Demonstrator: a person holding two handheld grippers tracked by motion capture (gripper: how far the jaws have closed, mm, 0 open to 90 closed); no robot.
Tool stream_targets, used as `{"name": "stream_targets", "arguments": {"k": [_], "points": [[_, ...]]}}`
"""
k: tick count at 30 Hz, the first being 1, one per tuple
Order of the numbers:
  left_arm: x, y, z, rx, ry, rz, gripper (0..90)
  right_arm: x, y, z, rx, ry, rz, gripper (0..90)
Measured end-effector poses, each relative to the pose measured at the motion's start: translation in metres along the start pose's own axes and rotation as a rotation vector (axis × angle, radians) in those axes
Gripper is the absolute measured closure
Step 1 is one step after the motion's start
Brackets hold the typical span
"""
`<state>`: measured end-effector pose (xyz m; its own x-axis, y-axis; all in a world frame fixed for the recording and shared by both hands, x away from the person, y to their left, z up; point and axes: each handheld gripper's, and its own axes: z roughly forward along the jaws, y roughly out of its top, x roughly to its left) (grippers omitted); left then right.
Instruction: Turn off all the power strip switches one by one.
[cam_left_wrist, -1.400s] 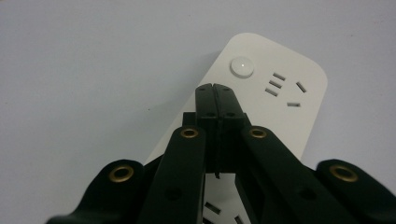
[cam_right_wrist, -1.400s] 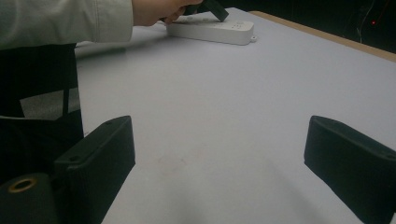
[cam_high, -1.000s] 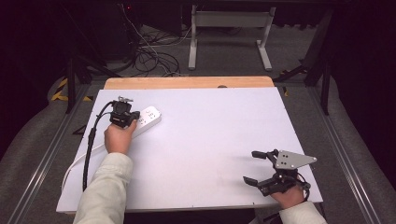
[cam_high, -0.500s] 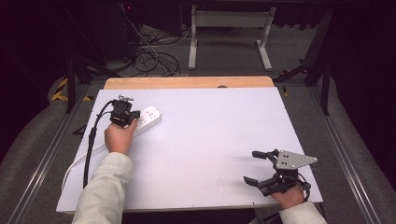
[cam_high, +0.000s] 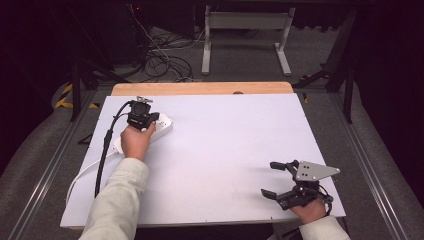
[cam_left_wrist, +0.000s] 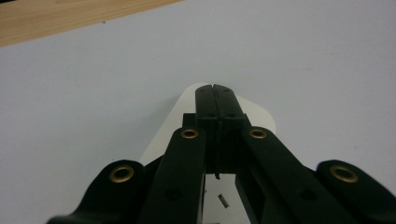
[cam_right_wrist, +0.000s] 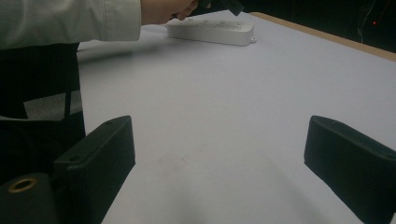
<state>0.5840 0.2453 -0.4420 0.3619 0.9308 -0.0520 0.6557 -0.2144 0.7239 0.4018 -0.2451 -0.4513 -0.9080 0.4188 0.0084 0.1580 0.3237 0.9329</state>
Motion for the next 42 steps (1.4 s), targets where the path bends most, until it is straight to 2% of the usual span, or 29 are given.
{"name": "stream_targets", "arguments": {"k": [8,12,17,26,28,30,33,36,39,41,42], "points": [[0.003,-0.003,0.010,0.012,0.019,-0.021,90.0,-0.001,0.000,0.000,-0.003,0.006,0.004,9.5],[0.001,-0.004,0.014,0.014,0.020,-0.014,90.0,-0.001,0.000,0.000,0.000,0.005,0.004,9.4],[0.000,-0.004,0.015,0.008,0.026,-0.018,90.0,-0.001,0.000,0.000,0.002,0.006,0.004,9.5],[-0.003,-0.005,0.017,0.007,0.072,0.005,90.0,0.000,-0.001,0.001,0.002,0.010,0.002,9.5],[-0.002,-0.004,0.018,0.011,0.068,-0.004,90.0,0.000,-0.001,0.001,0.001,0.010,0.003,9.4],[-0.002,-0.005,0.018,0.014,0.081,-0.015,90.0,0.000,-0.001,0.000,0.000,0.011,0.002,9.4],[-0.003,-0.004,0.018,0.015,0.098,-0.006,90.0,0.000,-0.001,0.000,0.003,0.011,0.005,9.5],[-0.002,-0.004,0.018,0.015,0.089,-0.018,90.0,0.000,-0.001,0.000,0.003,0.013,0.007,9.4],[-0.002,-0.003,0.019,0.012,0.079,-0.004,90.0,0.000,-0.001,0.000,0.003,0.013,0.007,9.5],[-0.004,-0.003,0.020,0.010,0.086,0.004,90.0,0.000,-0.002,0.000,0.004,0.013,0.009,9.5],[-0.004,-0.003,0.020,0.007,0.093,0.021,90.0,0.000,-0.002,0.000,0.004,0.013,0.008,9.5]]}}
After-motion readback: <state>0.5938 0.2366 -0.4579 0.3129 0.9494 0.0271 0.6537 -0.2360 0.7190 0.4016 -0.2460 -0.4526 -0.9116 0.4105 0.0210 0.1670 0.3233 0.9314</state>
